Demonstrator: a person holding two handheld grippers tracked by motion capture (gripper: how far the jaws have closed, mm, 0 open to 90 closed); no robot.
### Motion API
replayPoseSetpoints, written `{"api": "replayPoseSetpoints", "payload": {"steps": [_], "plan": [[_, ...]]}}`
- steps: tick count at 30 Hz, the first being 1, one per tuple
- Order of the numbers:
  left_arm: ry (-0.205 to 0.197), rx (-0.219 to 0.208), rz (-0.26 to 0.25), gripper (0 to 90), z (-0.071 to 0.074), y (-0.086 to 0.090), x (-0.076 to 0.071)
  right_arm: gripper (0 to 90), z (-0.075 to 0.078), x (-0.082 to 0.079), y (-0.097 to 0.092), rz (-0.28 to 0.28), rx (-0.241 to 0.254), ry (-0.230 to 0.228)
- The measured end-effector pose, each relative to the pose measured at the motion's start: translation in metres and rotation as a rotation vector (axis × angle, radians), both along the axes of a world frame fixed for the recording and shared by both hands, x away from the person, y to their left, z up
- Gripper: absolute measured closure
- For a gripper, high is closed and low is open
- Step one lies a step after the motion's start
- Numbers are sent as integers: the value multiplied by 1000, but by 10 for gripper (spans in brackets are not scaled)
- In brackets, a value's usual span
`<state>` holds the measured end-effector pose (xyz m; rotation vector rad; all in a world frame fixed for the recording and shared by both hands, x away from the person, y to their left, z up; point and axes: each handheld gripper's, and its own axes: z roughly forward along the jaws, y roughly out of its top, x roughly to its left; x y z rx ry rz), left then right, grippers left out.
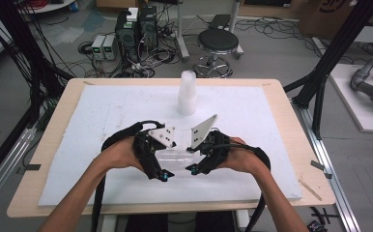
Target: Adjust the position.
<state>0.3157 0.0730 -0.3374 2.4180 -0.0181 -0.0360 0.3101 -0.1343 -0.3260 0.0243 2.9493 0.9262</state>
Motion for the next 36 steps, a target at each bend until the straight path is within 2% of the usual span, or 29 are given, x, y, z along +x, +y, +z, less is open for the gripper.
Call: {"api": "replayPoseSetpoints", "payload": {"steps": [1,2,3,4,5,6,8,12,14,16,18,20,21,25,28,33,36], "plan": [[4,-14,5,52,0,1,0,431,0,0,-1,-3,5,-1],[-1,-47,16,53,0,3,-1,431,0,1,-2,-2,14,-7],[-8,-91,23,53,1,6,0,431,0,0,-4,-6,24,-2],[-17,-162,31,52,0,12,-1,431,-1,0,-7,-9,44,-3],[-26,-203,35,52,-1,16,-1,431,-2,0,-11,-5,72,-3],[-31,-229,41,53,-1,20,-2,431,-4,0,-15,-9,104,-2],[-76,-277,74,52,-4,27,-4,431,-7,1,-22,-28,162,13],[-100,-386,123,53,-13,41,-7,431,-17,1,-35,-58,262,39],[-104,-433,136,52,-18,46,-9,430,-21,1,-39,-64,304,44],[-100,-501,155,52,-24,50,-10,429,-25,0,-44,-61,360,32],[-92,-550,178,53,-31,53,-11,429,-29,0,-47,-50,406,46],[-84,-577,191,52,-35,54,-12,429,-32,-1,-48,-50,427,57],[-79,-605,198,52,-40,55,-13,429,-34,-2,-48,-53,437,58],[-67,-658,202,52,-50,56,-16,429,-41,-3,-51,-57,509,76],[-79,-683,221,52,-58,55,-18,429,-46,-4,-52,-55,545,77],[-24,-745,217,52,-68,53,-20,429,-53,-6,-51,-35,570,77],[-14,-748,208,53,-69,50,-20,429,-55,-6,-51,-30,580,80]]}}
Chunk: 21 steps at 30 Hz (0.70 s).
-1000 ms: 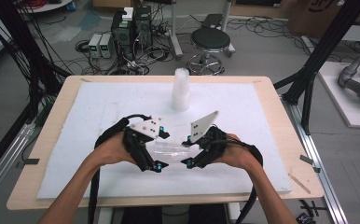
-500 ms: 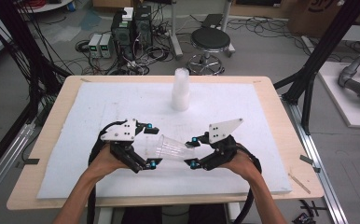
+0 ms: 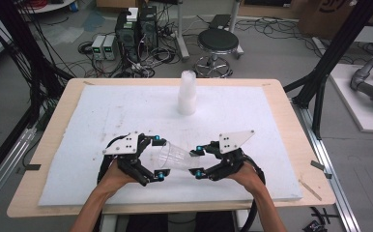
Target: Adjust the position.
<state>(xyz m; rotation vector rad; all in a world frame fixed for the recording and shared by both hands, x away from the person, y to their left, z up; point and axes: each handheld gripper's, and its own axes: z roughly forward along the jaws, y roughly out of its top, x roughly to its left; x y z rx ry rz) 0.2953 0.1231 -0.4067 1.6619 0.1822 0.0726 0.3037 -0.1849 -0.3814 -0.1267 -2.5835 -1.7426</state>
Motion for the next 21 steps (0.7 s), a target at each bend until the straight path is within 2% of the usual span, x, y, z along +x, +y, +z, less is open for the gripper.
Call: {"api": "replayPoseSetpoints", "payload": {"steps": [8,18,21], "plan": [[22,-30,-15,52,-2,-8,0,428,-2,0,-2,5,29,-4],[16,-35,-53,53,5,-27,2,428,-1,-1,-10,-2,46,-8],[13,-37,-65,83,7,-30,3,428,-1,-2,-10,3,49,-8]]}}
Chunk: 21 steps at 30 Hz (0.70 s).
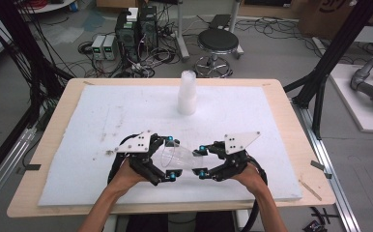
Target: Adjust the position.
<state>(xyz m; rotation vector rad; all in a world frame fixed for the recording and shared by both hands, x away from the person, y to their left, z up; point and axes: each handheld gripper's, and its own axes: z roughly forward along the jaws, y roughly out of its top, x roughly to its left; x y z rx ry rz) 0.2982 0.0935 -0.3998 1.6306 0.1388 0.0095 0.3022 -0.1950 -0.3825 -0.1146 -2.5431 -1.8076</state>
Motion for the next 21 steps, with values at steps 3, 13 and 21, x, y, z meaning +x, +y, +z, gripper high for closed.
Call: {"api": "replayPoseSetpoints", "payload": {"steps": [3,13,21], "plan": [[7,-7,-12,106,1,-1,1,428,0,0,1,5,3,-1],[-8,-17,-47,298,3,0,1,429,-1,1,3,18,2,-5],[-14,-7,-39,322,4,1,1,429,-2,2,4,15,-1,-4]]}}
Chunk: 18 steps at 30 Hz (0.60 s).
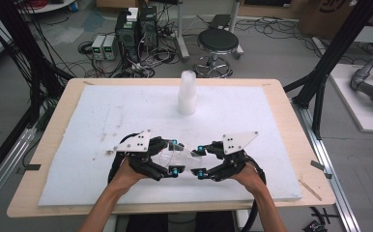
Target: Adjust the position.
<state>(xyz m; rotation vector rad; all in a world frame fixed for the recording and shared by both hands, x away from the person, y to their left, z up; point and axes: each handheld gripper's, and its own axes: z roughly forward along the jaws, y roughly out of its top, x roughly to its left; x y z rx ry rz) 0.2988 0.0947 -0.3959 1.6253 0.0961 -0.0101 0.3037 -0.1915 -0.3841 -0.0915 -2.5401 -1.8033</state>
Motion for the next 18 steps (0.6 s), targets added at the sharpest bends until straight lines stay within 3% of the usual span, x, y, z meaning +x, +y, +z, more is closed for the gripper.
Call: {"api": "replayPoseSetpoints", "payload": {"steps": [2,3,4,5,7,12,14,18], "plan": [[-2,6,3,322,0,0,0,384,0,-1,1,2,-6,10],[-3,10,6,322,0,0,0,292,0,-1,2,2,-10,26],[-5,14,5,322,0,1,0,216,-1,-1,3,-34,-12,18],[-4,17,5,321,0,1,0,195,-1,-1,5,-59,-21,20],[-5,25,11,322,0,2,0,142,-1,-2,6,-66,-25,27],[-8,41,17,321,2,5,0,141,-2,-2,6,-93,-40,36],[-21,77,23,321,4,7,1,140,-2,-2,4,-123,-48,29],[-37,213,56,320,16,13,8,139,-4,-4,-2,-212,-73,23]]}}
